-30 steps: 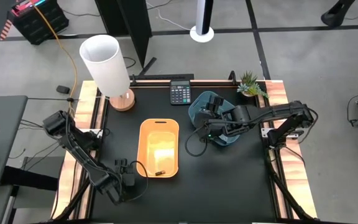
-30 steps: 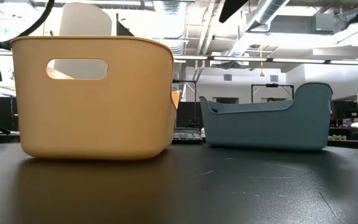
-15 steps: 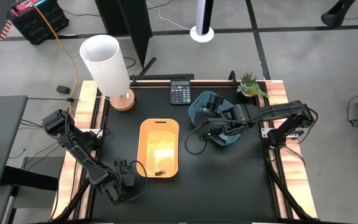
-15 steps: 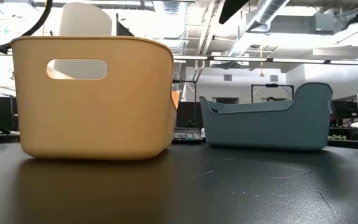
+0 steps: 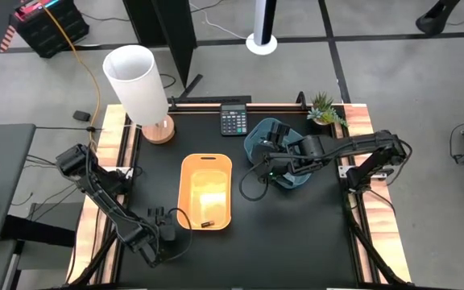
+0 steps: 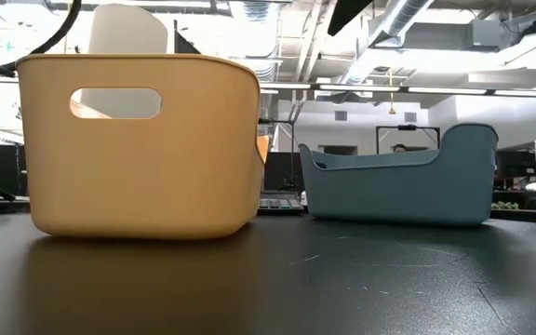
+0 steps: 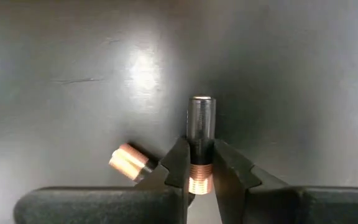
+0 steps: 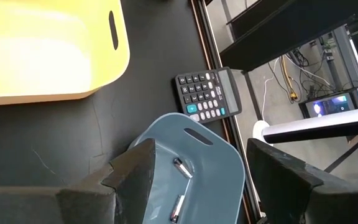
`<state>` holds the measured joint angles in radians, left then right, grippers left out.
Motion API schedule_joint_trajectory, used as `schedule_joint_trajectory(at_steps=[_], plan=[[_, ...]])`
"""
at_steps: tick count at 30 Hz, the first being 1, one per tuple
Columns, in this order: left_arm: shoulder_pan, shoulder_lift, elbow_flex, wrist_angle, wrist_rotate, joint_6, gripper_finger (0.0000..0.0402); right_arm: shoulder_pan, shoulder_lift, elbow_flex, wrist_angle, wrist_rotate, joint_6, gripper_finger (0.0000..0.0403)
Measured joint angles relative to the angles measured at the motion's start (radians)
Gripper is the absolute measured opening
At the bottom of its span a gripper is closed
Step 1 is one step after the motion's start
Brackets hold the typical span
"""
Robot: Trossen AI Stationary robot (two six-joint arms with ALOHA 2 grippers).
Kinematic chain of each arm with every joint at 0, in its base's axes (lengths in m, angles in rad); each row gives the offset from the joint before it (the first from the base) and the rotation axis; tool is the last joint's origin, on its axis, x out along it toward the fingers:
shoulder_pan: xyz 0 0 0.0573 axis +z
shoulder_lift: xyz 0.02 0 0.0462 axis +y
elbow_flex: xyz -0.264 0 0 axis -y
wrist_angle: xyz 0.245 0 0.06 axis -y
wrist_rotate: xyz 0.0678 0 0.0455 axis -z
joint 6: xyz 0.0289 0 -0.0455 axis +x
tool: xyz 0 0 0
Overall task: Sort batteries
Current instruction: Put the right black battery into the yellow bin
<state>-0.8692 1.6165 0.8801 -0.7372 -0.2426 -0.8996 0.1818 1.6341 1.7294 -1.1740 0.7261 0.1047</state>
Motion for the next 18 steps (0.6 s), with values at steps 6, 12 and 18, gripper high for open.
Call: schedule_joint_trajectory(at_steps=[6, 12, 18], plan=[[-0.007, -0.001, 0.060, -0.045, -0.014, 0.005, 0.0038, 0.000, 0.000, 0.000, 0.003, 0.000, 0.001, 0.0270], [-0.027, -0.002, 0.114, -0.073, -0.035, 0.024, 0.0038, 0.001, 0.000, 0.000, 0.003, 0.000, 0.003, 0.0270], [-0.046, -0.017, 0.173, -0.131, -0.080, 0.019, 0.0038, 0.002, 0.000, 0.000, 0.003, 0.000, 0.003, 0.0270]])
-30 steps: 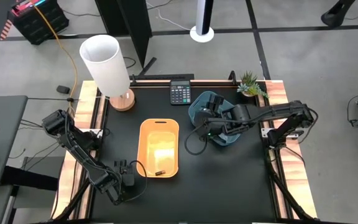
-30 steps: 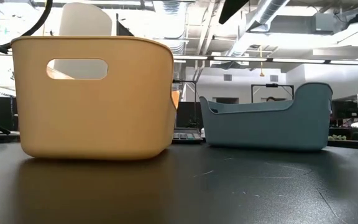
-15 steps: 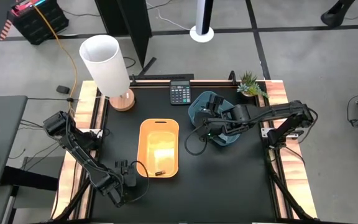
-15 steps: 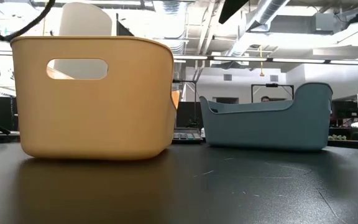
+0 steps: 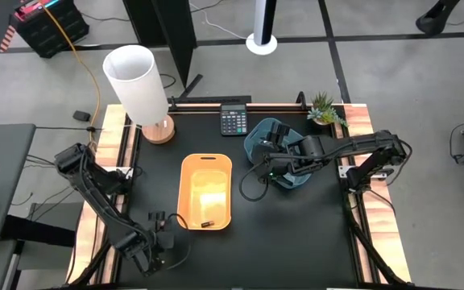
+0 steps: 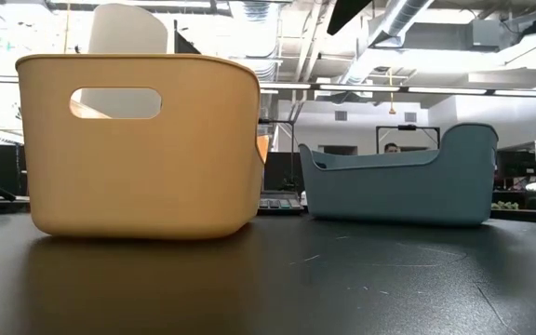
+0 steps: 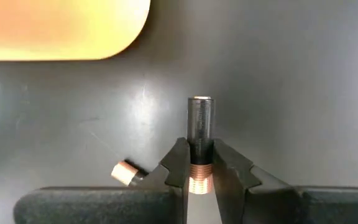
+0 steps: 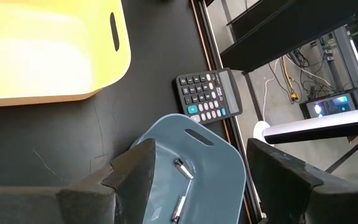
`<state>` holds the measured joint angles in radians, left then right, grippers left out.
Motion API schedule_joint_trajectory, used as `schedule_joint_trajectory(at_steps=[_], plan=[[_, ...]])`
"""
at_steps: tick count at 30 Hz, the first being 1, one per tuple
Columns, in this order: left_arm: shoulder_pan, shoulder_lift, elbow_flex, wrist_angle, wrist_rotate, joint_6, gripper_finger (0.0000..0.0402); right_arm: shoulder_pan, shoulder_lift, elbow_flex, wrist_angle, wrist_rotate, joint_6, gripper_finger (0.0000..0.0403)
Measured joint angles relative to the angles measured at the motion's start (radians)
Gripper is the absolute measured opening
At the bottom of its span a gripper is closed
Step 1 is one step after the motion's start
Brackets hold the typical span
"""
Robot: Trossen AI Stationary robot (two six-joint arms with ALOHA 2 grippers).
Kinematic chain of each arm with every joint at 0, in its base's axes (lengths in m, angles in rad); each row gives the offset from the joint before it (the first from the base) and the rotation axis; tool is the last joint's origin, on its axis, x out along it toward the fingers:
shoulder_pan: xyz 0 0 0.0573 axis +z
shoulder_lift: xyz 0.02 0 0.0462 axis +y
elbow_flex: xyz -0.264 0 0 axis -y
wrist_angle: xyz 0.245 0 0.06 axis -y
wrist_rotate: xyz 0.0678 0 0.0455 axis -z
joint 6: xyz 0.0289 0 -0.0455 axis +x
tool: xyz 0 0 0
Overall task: Sort batteries
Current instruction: Put the right black battery into the yellow bin, then put the black battery into the yellow bin
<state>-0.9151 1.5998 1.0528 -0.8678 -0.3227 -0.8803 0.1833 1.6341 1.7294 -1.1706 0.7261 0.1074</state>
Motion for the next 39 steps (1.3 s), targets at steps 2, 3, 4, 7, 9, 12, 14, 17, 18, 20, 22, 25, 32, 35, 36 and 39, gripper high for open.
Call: schedule_joint_trajectory(at_steps=[2, 3, 4, 7, 9, 12, 14, 17, 18, 20, 22, 25, 32, 35, 36, 39], plan=[[-0.009, -0.017, 0.010, -0.004, -0.026, 0.000, 0.0038, 0.000, 0.000, 0.000, 0.000, 0.000, 0.000, 0.0270], [-0.014, -0.028, 0.015, -0.006, -0.039, -0.002, 0.0038, 0.000, 0.000, 0.000, 0.000, 0.000, 0.000, 0.0270], [-0.018, -0.042, 0.019, -0.007, -0.056, -0.002, 0.0038, 0.000, 0.000, 0.000, 0.000, 0.000, 0.000, 0.0270], [-0.034, -0.087, 0.025, -0.009, -0.127, -0.003, 0.0038, 0.000, 0.000, 0.000, 0.000, 0.000, 0.000, 0.0270], [-0.042, -0.121, 0.025, -0.011, -0.172, -0.003, 0.0038, 0.000, 0.000, 0.000, 0.000, 0.000, 0.000, 0.0270], [-0.050, -0.170, 0.025, -0.014, -0.256, -0.001, 0.0038, 0.000, 0.000, 0.000, 0.000, 0.000, -0.001, 0.0270], [-0.049, -0.199, 0.025, -0.014, -0.312, 0.005, 0.0038, 0.000, 0.000, 0.000, 0.000, 0.000, -0.003, 0.0270], [-0.012, -0.230, 0.025, 0.001, -0.379, 0.040, 0.0038, 0.000, 0.000, 0.000, 0.000, 0.000, -0.003, 0.0270], [0.010, -0.233, 0.025, 0.011, -0.384, 0.063, 0.0038, 0.000, 0.000, 0.000, 0.000, 0.000, -0.003, 0.0270], [0.062, -0.232, 0.025, 0.022, -0.385, 0.111, 0.0038, 0.000, 0.000, 0.000, 0.002, 0.000, -0.003, 0.0270], [0.123, -0.226, 0.025, 0.039, -0.384, 0.164, 0.0038, 0.000, 0.000, 0.000, 0.005, 0.000, -0.003, 0.0270], [0.215, -0.223, 0.025, 0.072, -0.364, 0.241, 0.0038, 0.000, 0.000, 0.000, 0.005, 0.000, -0.002, 0.0270], [0.329, -0.223, 0.025, 0.070, -0.346, 0.315, 0.0094, 0.000, 0.000, 0.000, 0.004, 0.000, -0.002, 0.0270], [0.331, -0.223, 0.024, 0.070, -0.343, 0.315, 0.0167, 0.000, 0.000, 0.000, 0.004, 0.000, -0.002, 0.0270], [0.331, -0.223, 0.024, 0.071, -0.342, 0.312, 0.0189, 0.000, 0.000, 0.000, 0.004, 0.000, -0.002, 0.0270], [0.322, -0.223, 0.024, 0.069, -0.346, 0.283, 0.0236, 0.000, 0.000, 0.000, 0.004, 0.000, -0.002, 0.0270]])
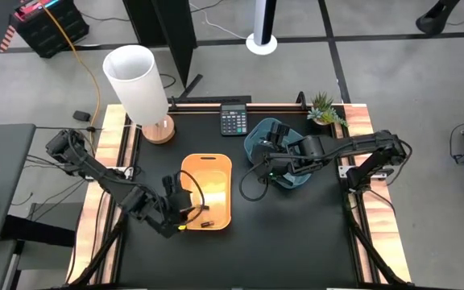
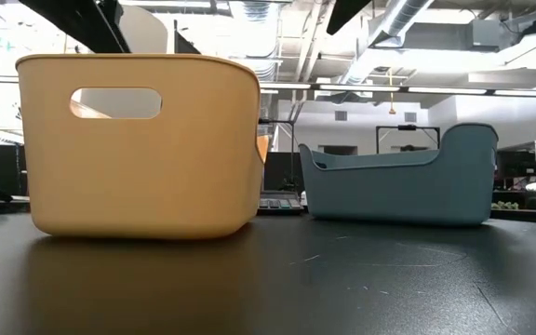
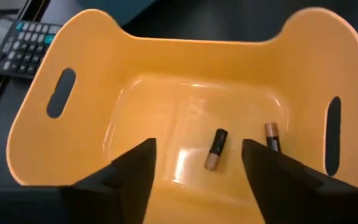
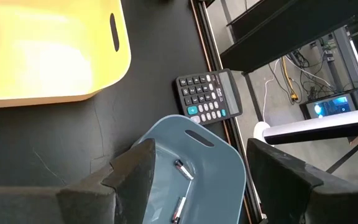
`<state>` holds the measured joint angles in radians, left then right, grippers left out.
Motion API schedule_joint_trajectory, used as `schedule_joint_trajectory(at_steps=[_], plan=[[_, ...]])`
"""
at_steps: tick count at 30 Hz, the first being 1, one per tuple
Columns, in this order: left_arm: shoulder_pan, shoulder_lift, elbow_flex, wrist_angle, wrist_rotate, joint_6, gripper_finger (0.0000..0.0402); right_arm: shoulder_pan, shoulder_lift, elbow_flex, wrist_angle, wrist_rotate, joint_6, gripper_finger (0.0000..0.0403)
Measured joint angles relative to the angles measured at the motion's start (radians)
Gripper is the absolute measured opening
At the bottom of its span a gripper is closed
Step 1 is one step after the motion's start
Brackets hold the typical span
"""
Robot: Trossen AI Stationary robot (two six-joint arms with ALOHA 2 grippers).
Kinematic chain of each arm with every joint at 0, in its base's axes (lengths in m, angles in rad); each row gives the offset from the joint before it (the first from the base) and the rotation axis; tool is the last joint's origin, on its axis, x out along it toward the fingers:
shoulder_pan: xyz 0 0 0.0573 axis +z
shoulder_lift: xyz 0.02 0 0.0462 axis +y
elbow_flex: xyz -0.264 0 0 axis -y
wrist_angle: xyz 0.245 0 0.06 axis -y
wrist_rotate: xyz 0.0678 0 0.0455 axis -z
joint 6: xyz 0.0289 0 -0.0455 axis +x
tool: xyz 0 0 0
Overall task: Sort batteries
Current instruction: Put the black battery into the yellow bin
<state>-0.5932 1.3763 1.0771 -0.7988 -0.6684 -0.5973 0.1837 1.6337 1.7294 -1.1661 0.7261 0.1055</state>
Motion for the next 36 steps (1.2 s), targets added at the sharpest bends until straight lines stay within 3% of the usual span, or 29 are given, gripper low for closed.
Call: schedule_joint_trajectory(at_steps=[5, 9, 16, 21, 29, 36], plan=[[-0.049, -0.005, 0.000, -0.091, 0.044, -0.168, 0.0246, 0.000, 0.000, 0.000, 0.000, 0.000, 0.001, 0.0270], [-0.141, -0.002, 0.000, -0.175, 0.092, -0.371, 0.0230, 0.006, 0.000, 0.000, 0.000, 0.000, 0.002, 0.0270], [-0.314, -0.001, 0.000, -0.262, 0.075, -0.710, 0.0199, 0.004, 0.000, 0.000, 0.000, 0.000, 0.003, 0.0270], [-0.365, 0.026, -0.063, -0.279, 0.159, -0.903, 0.0190, 0.004, 0.000, 0.000, 0.000, 0.000, 0.010, 0.0270], [-0.368, 0.155, -0.115, -0.258, 0.354, -1.031, 0.0214, 0.007, 0.000, 0.000, 0.000, 0.000, 0.021, 0.0270], [-0.361, 0.250, -0.115, -0.220, 0.410, -1.061, 0.0229, 0.006, 0.000, 0.000, 0.000, 0.000, 0.021, 0.0270]])
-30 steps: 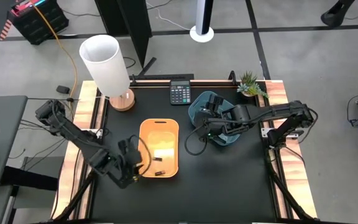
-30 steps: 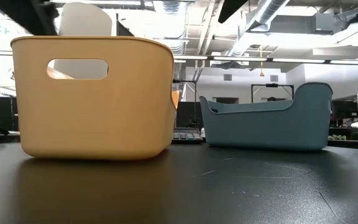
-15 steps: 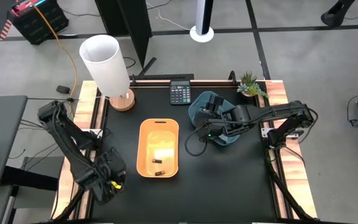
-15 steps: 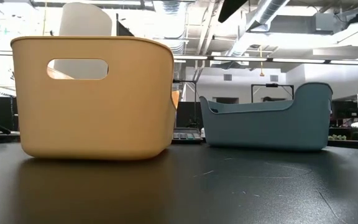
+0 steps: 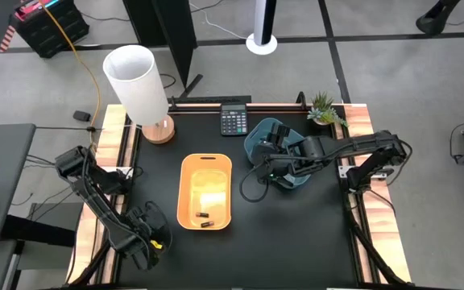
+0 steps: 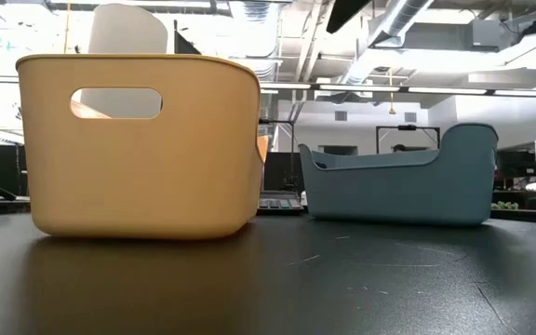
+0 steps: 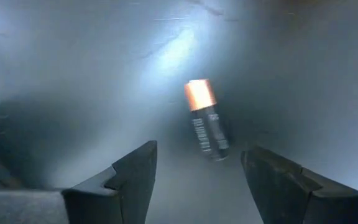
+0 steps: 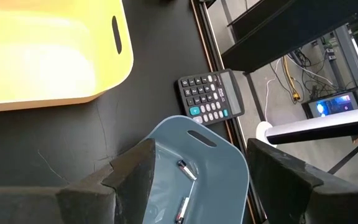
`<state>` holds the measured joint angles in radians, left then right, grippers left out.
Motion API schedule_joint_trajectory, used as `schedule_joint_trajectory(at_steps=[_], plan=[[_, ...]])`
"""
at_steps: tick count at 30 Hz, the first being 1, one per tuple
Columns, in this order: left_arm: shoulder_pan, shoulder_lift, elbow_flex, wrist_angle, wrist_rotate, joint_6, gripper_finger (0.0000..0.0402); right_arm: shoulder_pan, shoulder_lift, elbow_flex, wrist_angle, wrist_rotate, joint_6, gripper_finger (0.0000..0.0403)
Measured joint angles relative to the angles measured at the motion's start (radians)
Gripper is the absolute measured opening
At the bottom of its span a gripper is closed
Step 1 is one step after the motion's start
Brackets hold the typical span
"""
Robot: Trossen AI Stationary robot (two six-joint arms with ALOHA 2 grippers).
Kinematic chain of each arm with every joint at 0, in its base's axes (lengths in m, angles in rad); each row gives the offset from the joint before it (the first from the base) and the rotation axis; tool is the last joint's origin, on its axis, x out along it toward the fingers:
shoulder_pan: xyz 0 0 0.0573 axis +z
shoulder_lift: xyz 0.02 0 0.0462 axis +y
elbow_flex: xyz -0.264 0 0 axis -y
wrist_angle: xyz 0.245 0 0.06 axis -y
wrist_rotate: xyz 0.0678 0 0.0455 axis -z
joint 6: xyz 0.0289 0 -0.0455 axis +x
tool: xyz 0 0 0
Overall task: Sort batteries
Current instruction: Put the black battery into the yellow bin
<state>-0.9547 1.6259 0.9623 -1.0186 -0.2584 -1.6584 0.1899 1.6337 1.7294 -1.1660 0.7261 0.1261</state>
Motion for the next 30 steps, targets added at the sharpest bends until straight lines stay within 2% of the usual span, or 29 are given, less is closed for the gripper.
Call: schedule_joint_trajectory(at_steps=[9, 16, 21, 25, 30], plan=[[0.033, 0.011, -0.004, 0.059, -0.039, 0.041, 0.0231, 0.000, 0.000, 0.000, 0.000, 0.000, 0.005, 0.0270], [0.067, 0.007, -0.094, 0.169, -0.027, 0.060, 0.0231, 0.000, 0.000, 0.000, 0.000, 0.000, 0.005, 0.0270], [0.067, 0.005, -0.113, 0.179, -0.029, 0.068, 0.0229, 0.000, 0.000, 0.000, 0.000, 0.000, 0.006, 0.0270], [0.067, 0.007, -0.114, 0.187, -0.029, 0.067, 0.0199, 0.000, 0.000, 0.000, 0.000, 0.000, 0.008, 0.0270], [0.067, 0.009, -0.114, 0.198, -0.026, 0.066, 0.0127, 0.000, 0.000, 0.000, 0.000, 0.000, 0.010, 0.0270]])
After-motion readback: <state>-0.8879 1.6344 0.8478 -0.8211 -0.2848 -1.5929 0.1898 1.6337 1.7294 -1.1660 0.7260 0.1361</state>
